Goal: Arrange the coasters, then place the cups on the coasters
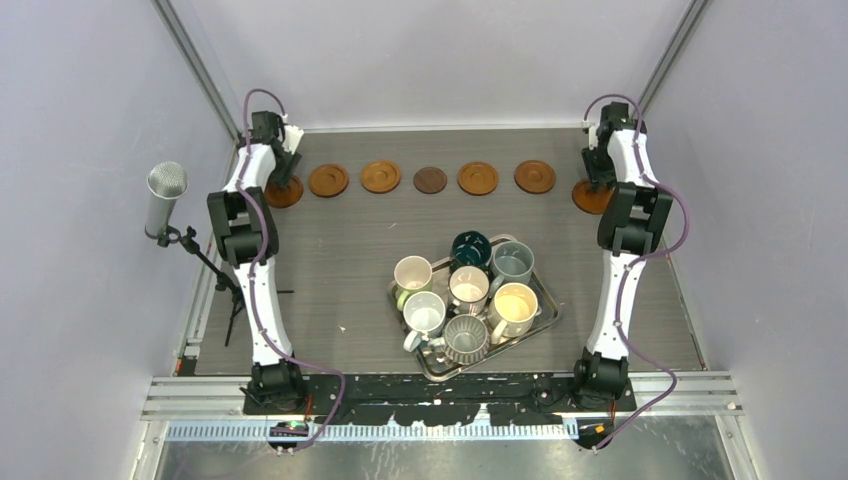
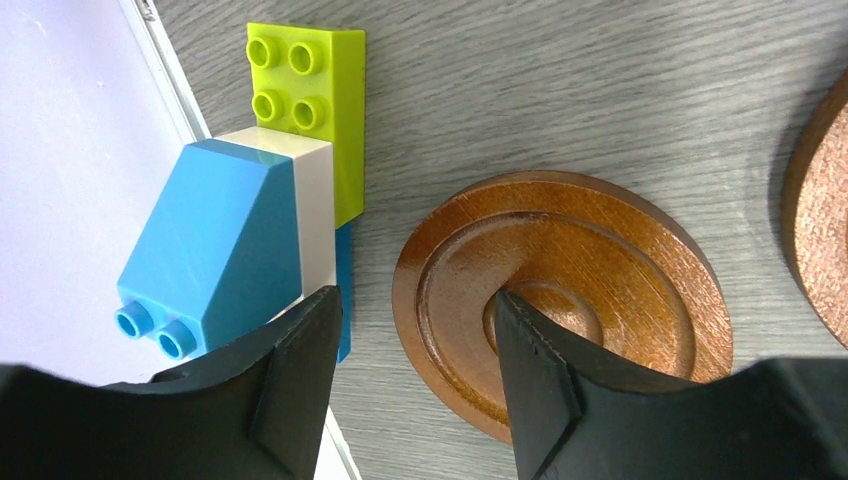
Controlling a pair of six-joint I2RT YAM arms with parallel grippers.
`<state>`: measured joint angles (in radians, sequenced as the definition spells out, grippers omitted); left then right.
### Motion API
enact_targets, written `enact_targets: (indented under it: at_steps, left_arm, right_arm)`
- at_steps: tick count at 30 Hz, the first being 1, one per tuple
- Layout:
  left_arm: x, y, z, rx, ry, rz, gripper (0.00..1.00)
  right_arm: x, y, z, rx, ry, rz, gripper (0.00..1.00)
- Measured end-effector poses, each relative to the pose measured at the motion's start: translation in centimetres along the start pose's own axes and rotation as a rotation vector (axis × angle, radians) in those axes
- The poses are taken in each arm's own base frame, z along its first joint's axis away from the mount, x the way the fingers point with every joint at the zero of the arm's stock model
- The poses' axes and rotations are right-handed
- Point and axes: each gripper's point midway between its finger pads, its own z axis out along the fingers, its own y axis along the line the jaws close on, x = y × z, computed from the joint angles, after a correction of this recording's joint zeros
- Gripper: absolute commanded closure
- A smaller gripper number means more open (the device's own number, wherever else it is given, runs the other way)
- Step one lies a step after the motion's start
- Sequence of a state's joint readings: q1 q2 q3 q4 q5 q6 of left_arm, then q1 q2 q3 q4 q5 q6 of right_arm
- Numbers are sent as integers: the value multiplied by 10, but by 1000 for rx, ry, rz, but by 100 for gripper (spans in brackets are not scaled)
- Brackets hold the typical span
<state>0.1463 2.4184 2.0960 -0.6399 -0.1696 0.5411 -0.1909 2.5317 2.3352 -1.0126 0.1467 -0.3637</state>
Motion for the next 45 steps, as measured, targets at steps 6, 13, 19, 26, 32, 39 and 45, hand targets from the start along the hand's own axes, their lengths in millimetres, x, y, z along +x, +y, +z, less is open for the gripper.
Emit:
enact_targets:
  at_steps: [6,13,19,26,32,39,45]
  left_arm:
    - [-3,3,3,-10,-4,13,40]
    - [-5,4,4,-13,-6,16,40]
    - [-5,5,5,-13,-7,18,39]
    - [-6,6,6,-13,-12,16,38]
    - [-12,10,9,-18,-25,12,34]
    - [-16,7,7,1,-46,5,24]
    - [-9,-4,-9,51,-49,-13,19]
  right_arm:
    - [-11,7,1,4,-29,-12,58]
    - [-25,8,4,14,-67,-8,58]
    - [-39,8,8,30,-111,-2,58]
    - [-54,12,9,47,-158,-10,57]
    - [-60,19,9,47,-176,-19,57]
    - [-60,19,8,45,-179,-23,50]
    - [-54,25,2,21,-172,-35,45]
